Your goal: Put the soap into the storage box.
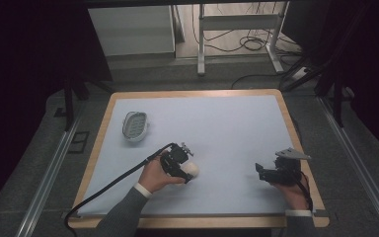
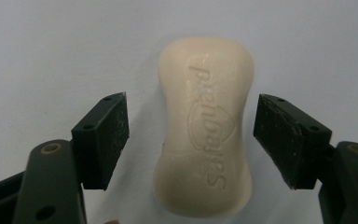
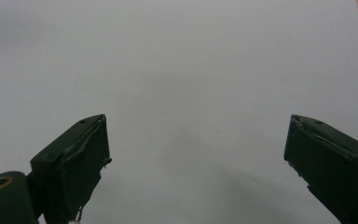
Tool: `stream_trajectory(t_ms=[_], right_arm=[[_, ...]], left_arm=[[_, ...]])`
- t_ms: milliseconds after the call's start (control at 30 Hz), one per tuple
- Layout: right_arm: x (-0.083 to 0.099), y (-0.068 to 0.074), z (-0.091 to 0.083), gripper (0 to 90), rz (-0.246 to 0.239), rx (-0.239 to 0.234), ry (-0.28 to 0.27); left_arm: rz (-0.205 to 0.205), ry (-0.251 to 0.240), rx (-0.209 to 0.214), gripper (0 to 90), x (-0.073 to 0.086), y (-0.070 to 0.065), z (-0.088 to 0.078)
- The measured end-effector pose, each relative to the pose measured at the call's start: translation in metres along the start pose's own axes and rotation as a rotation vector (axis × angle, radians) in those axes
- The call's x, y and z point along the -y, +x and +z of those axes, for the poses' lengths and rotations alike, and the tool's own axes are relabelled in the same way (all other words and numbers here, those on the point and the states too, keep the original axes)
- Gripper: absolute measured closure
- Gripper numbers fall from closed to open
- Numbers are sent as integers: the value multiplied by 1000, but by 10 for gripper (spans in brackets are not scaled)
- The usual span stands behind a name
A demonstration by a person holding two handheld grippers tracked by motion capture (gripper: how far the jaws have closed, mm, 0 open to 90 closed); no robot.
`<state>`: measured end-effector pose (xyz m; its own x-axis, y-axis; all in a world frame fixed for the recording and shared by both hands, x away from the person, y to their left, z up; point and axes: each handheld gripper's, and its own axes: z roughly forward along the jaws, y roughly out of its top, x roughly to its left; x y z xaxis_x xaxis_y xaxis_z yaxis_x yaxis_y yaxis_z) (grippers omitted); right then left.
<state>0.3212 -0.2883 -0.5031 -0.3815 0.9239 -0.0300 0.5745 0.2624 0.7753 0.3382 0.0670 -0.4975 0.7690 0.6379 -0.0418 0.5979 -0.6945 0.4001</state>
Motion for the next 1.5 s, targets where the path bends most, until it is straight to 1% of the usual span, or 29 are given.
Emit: stream_trajectory(t_ms=[133,200,267,300,333,367,400,433,600,733,800,833,1033,1267,1367,1500], right_arm=[[0,-1,0,63,5,2,-1],[0,-1,0,63,4,4,-2],[0,-1,-1,63,6,5,-2],[0,-1,-1,63,6,5,-2],[0,-2,-1,63,6,6,-3],[0,-2,-1,63,7,8,-3],[0,-2,-1,63,12,12,-3],[0,-2,-1,63,12,12,-3],[0,-2,-1,63,12,14,-2],[0,-3,-1,63,15,16,-2],[0,-3,-1,63,17,17,-3],[0,-4,-1,63,17,18,-4],[0,-3,-2,63,16,19,-5],[0,-4,-1,63,17,20,-2],[0,-3,-2,63,23,8,-7],[0,-4,-1,63,19,17,-4]], left_arm=[[6,26,8,282,3,1,8],[11,38,2,305,4,1,11],[10,36,-1,343,4,1,12],[11,31,-2,343,4,1,11],[1,20,7,374,5,0,11],[6,20,9,401,6,0,10],[4,16,7,465,6,-1,10],[-2,5,6,465,7,-1,10],[-9,-2,16,487,8,1,8],[-17,-12,4,493,10,3,6],[-19,-15,5,493,10,5,3],[-26,-23,5,493,11,6,1],[-31,-56,17,494,12,9,-10],[-44,-85,10,494,12,17,-23],[-55,-102,3,494,12,19,-27],[-62,-115,4,495,12,23,-33]])
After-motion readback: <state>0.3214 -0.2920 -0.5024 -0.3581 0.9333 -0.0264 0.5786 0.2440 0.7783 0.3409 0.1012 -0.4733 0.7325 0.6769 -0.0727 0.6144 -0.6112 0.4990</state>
